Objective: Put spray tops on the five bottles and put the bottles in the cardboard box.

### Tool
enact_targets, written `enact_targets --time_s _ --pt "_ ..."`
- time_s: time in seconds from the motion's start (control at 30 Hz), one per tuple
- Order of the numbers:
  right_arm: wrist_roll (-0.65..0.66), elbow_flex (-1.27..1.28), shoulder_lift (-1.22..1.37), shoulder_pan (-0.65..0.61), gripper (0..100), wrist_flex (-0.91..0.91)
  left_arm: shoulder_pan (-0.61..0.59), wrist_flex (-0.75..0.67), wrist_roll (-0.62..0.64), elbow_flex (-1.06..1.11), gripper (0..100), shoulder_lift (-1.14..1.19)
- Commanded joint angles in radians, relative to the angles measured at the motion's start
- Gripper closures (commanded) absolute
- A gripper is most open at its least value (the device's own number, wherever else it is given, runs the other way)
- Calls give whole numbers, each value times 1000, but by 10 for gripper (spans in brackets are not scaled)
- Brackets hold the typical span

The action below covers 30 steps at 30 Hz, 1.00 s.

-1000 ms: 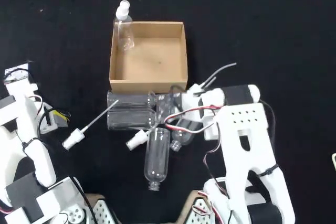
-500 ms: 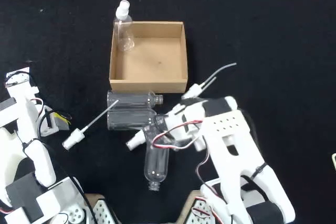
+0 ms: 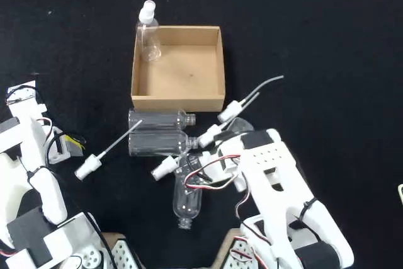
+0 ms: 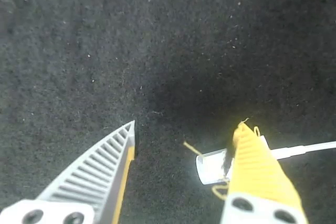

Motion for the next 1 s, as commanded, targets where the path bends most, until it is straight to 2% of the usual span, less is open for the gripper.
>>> enact_targets --time_s 0.0,0.2,0.4,0.47,0.6,0.67,0.73,0.97 --pt "9 -4 2 74 610 -69 -2 -2 9 -5 723 -12" --pt "11 27 4 117 610 -77 -2 -2 9 -7 723 -12" --pt "9 71 4 84 614 -77 -1 -2 9 -5 723 -12" --pt "-2 74 2 81 662 -69 -1 -2 9 -5 723 -12" --pt "-66 67 -4 84 856 -68 -1 -2 9 -5 723 -12" --pt "-124 67 -5 87 936 -66 -1 -2 9 -5 723 -12" --pt "-238 38 -5 87 979 -40 -1 -2 9 -5 723 -12" --pt "-563 -309 2 140 986 382 -1 -2 9 -5 723 -12"
